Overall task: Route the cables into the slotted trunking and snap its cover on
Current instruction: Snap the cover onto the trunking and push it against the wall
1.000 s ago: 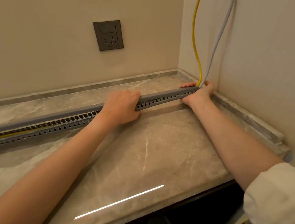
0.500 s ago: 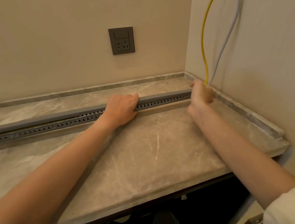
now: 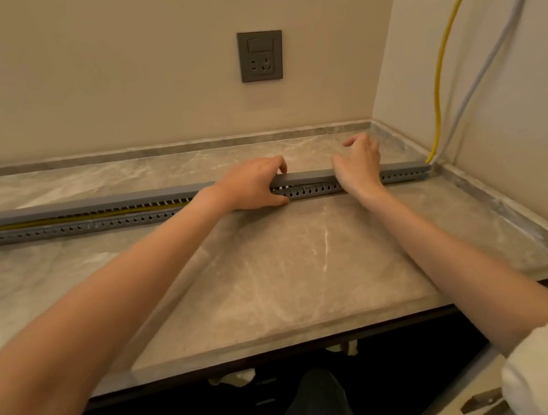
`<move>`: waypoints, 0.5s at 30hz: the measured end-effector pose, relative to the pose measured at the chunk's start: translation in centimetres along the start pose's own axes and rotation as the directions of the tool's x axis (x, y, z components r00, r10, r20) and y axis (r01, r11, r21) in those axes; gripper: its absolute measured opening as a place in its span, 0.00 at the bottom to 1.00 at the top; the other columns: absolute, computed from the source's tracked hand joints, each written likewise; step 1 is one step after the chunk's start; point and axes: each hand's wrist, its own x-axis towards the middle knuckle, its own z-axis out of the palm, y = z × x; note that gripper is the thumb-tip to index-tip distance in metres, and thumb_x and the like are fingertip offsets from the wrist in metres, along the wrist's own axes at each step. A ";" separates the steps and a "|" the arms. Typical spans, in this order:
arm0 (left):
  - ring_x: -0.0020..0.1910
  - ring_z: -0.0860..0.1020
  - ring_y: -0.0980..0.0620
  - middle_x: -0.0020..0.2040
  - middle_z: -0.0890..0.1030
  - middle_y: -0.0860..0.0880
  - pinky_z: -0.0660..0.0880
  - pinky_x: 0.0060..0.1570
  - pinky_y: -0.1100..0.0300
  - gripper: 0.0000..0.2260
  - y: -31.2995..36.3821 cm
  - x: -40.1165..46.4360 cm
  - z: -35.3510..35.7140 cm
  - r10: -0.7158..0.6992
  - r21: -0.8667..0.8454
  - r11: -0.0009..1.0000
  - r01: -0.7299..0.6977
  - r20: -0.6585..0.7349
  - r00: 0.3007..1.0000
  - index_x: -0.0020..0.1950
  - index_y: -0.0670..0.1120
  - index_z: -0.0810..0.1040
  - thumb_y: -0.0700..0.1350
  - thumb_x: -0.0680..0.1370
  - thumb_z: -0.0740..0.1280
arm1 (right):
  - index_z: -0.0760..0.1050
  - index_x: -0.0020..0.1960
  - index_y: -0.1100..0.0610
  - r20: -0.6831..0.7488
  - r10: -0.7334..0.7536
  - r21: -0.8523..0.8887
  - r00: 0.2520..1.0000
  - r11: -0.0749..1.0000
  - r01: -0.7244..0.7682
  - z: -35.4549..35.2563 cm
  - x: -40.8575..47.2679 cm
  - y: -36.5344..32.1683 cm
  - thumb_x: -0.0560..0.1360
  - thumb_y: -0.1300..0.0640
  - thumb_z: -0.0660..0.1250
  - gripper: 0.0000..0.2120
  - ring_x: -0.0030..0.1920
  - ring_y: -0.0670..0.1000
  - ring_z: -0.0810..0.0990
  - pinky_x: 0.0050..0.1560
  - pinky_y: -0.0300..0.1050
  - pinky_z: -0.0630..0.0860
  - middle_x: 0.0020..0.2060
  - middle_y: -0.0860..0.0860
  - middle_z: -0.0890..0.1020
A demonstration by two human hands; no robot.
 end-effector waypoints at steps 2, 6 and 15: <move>0.45 0.72 0.49 0.52 0.78 0.45 0.67 0.43 0.57 0.23 -1.8 -1.4 -0.7 -0.044 0.015 0.999 0.044 0.016 0.999 0.60 0.45 0.70 0.56 0.71 0.70 | 0.66 0.60 0.61 0.034 -0.070 -0.004 0.997 0.998 0.070 0.9 -0.8 -1.5 0.74 0.64 0.61 0.15 0.62 0.57 0.69 0.63 0.48 0.66 0.62 0.59 0.68; 0.43 0.72 0.50 0.48 0.77 0.48 0.69 0.42 0.57 0.25 -5.4 -5.1 -2.5 -0.132 0.030 0.991 0.131 0.039 0.990 0.56 0.45 0.73 0.61 0.69 0.71 | 0.65 0.60 0.60 0.117 -0.199 0.033 0.973 0.980 0.196 3.2 -1.9 -5.3 0.73 0.64 0.60 0.16 0.60 0.56 0.68 0.63 0.51 0.68 0.61 0.58 0.67; 0.43 0.73 0.49 0.46 0.76 0.50 0.69 0.41 0.57 0.28 -14.1 -15.7 -7.6 -0.373 0.141 0.922 0.361 0.076 0.925 0.55 0.46 0.74 0.64 0.65 0.72 | 0.63 0.60 0.57 0.512 -0.457 0.229 0.727 0.889 0.397 11.1 -5.2 -12.7 0.77 0.55 0.61 0.13 0.39 0.46 0.75 0.40 0.42 0.72 0.38 0.48 0.76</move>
